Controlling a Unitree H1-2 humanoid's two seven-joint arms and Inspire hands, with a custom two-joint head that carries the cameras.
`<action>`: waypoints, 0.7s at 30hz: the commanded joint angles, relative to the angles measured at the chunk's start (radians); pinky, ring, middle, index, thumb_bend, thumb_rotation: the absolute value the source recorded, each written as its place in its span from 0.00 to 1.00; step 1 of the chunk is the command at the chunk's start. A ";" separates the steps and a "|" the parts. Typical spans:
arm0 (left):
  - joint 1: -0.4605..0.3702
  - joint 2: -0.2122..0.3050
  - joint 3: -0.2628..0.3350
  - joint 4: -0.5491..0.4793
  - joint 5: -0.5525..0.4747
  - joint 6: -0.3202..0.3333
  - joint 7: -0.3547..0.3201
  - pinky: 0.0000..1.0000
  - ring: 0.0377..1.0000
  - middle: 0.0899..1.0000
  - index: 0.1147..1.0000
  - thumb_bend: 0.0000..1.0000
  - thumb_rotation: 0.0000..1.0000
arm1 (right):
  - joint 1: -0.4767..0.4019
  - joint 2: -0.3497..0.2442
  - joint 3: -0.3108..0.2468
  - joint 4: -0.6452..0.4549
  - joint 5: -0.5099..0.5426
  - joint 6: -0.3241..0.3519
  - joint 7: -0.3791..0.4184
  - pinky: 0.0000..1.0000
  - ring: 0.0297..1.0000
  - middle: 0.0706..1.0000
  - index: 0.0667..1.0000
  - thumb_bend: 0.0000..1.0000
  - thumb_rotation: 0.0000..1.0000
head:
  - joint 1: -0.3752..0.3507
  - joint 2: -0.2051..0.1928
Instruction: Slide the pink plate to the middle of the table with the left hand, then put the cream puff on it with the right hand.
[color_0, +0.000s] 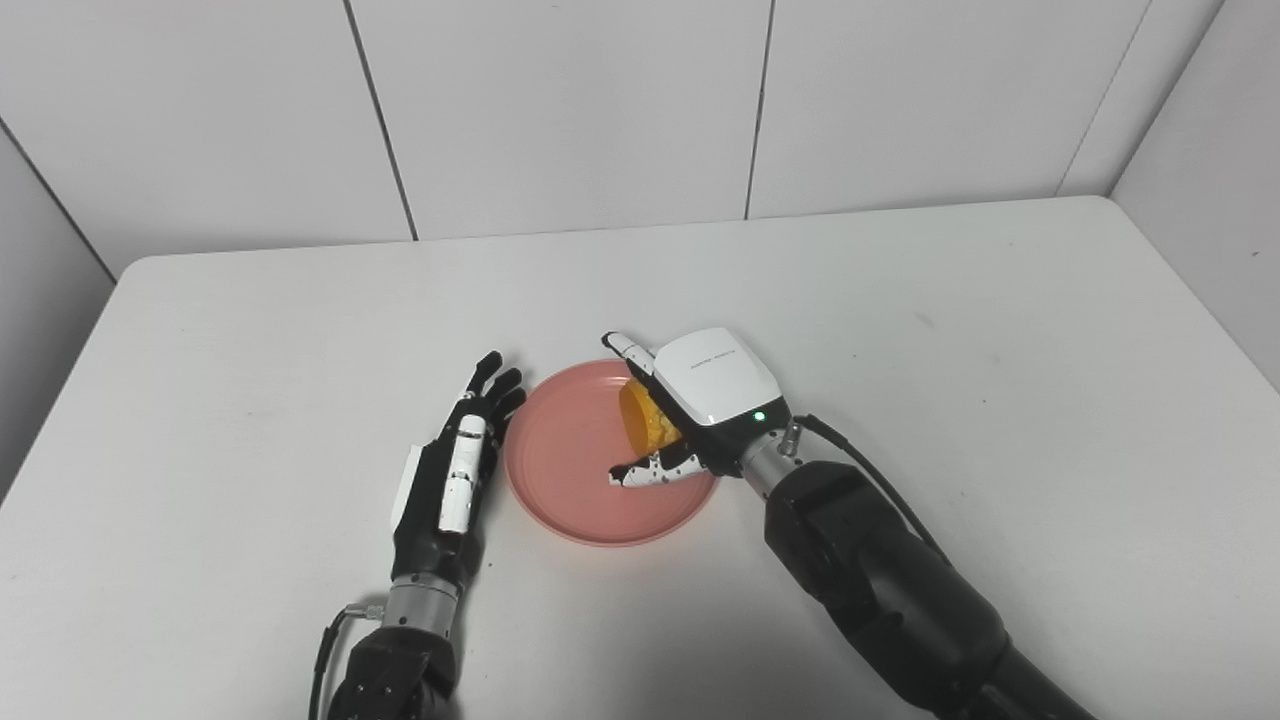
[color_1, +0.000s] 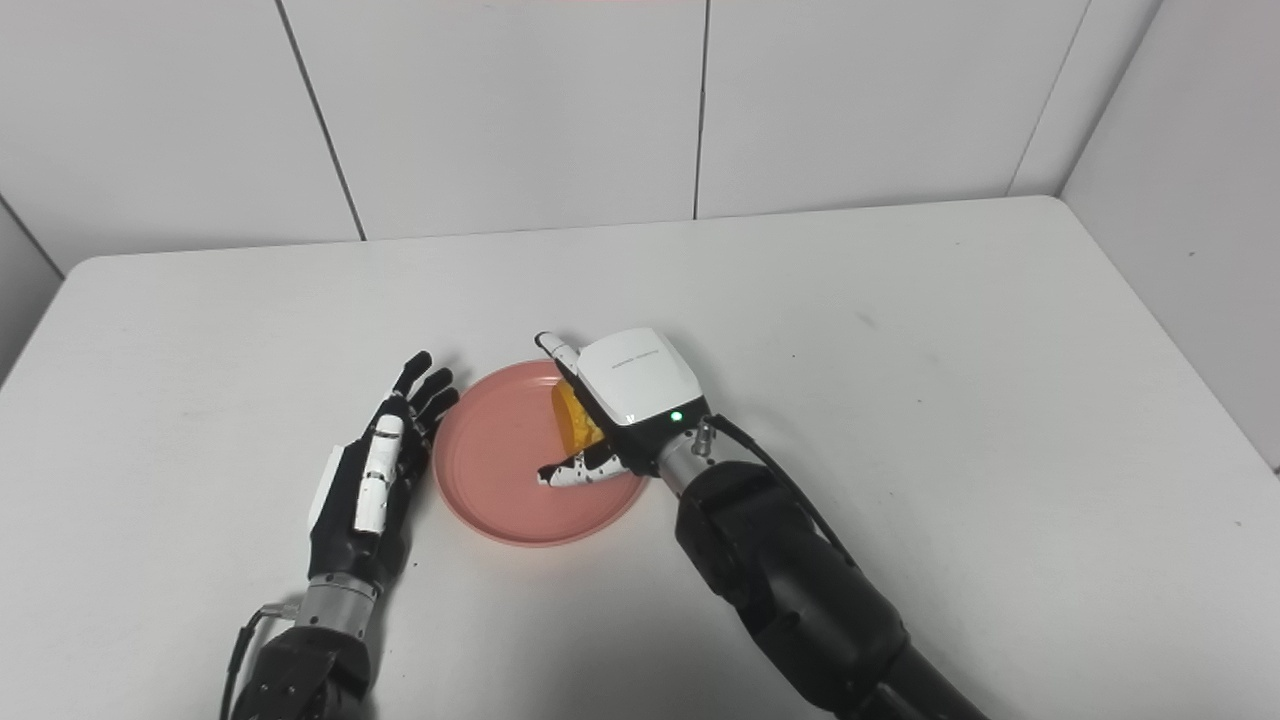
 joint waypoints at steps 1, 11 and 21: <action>0.071 -0.023 -0.020 0.066 -0.007 -0.023 -0.009 0.90 0.91 0.91 0.89 0.37 1.00 | -0.030 0.016 0.021 -0.020 -0.007 -0.013 0.054 0.83 0.92 0.97 0.99 0.96 0.70 | 0.001 0.001; 0.068 -0.025 -0.017 0.081 -0.008 -0.044 0.004 0.89 0.92 0.91 0.89 0.38 1.00 | -0.023 0.027 0.002 -0.059 0.006 -0.029 0.070 0.88 0.99 1.00 1.00 1.00 0.71 | 0.003 -0.007; 0.067 -0.040 0.000 0.092 -0.041 -0.044 0.008 0.89 0.91 0.90 0.88 0.37 1.00 | -0.021 0.026 -0.052 -0.181 0.064 -0.039 0.050 0.88 0.99 1.00 1.00 1.00 0.67 | -0.009 -0.017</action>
